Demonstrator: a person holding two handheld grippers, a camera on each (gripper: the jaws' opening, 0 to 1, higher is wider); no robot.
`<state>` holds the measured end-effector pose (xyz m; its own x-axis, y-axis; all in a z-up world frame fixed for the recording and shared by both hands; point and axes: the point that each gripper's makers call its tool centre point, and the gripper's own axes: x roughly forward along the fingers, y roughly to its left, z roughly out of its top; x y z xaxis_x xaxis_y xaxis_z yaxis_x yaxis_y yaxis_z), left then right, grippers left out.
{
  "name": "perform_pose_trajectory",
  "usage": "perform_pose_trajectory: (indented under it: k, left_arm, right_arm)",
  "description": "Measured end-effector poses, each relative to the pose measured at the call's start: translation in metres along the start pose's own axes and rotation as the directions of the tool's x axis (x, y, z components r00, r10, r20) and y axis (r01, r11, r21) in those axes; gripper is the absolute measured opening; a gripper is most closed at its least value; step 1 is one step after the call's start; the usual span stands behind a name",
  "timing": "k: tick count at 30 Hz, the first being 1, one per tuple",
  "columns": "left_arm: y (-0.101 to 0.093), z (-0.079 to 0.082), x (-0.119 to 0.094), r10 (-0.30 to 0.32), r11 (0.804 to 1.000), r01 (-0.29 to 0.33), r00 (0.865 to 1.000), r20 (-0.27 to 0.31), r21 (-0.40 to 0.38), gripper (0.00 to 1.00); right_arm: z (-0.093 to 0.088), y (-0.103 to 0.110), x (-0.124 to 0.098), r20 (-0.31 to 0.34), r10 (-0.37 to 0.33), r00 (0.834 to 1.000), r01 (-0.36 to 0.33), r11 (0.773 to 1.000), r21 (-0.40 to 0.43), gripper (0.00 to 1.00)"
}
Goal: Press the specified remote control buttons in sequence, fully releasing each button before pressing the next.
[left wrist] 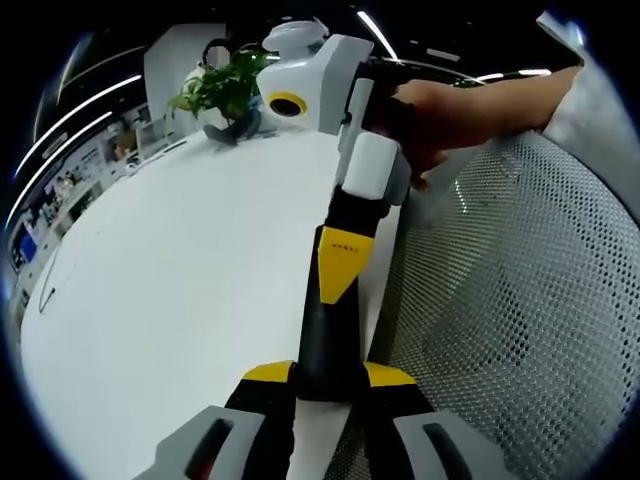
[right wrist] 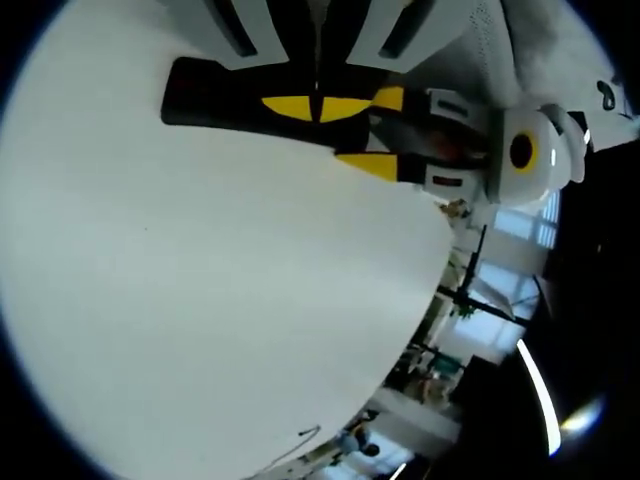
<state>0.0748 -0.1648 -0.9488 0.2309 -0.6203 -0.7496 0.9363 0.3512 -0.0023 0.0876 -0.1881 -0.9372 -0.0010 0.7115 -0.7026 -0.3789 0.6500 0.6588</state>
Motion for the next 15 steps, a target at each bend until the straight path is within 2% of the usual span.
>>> perform_pose_trajectory:
  k: [3, 7, 12, 15]
  left_arm:
    - [0.0000, 0.0000, 0.0001, 0.000, 1.000, 0.000, 1.000, -0.001, 0.001, 0.24]
    - [0.0000, 0.0000, 0.0000, 0.001, 1.000, -0.001, 1.000, -0.002, 0.002, 0.24]
    - [-0.0003, 0.0002, -0.0002, -0.001, 1.000, 0.001, 1.000, 0.002, 0.009, 0.24]
    - [-0.0001, 0.0002, -0.0001, -0.003, 1.000, 0.003, 1.000, 0.005, 0.011, 0.24]
  right_arm:
    - [0.0002, -0.0025, -0.0007, 0.000, -0.006, 1.000, 0.006, 1.000, -0.010, 0.00]
    - [0.0002, -0.0057, -0.0032, 0.002, 0.004, 1.000, -0.004, 1.000, 0.024, 0.00]
    - [0.0002, -0.0032, -0.0014, -0.004, -0.028, 1.000, 0.028, 1.000, -0.003, 0.00]
    - [0.0000, -0.0024, -0.0013, -0.007, -0.056, 0.998, 0.055, 0.997, -0.061, 0.00]
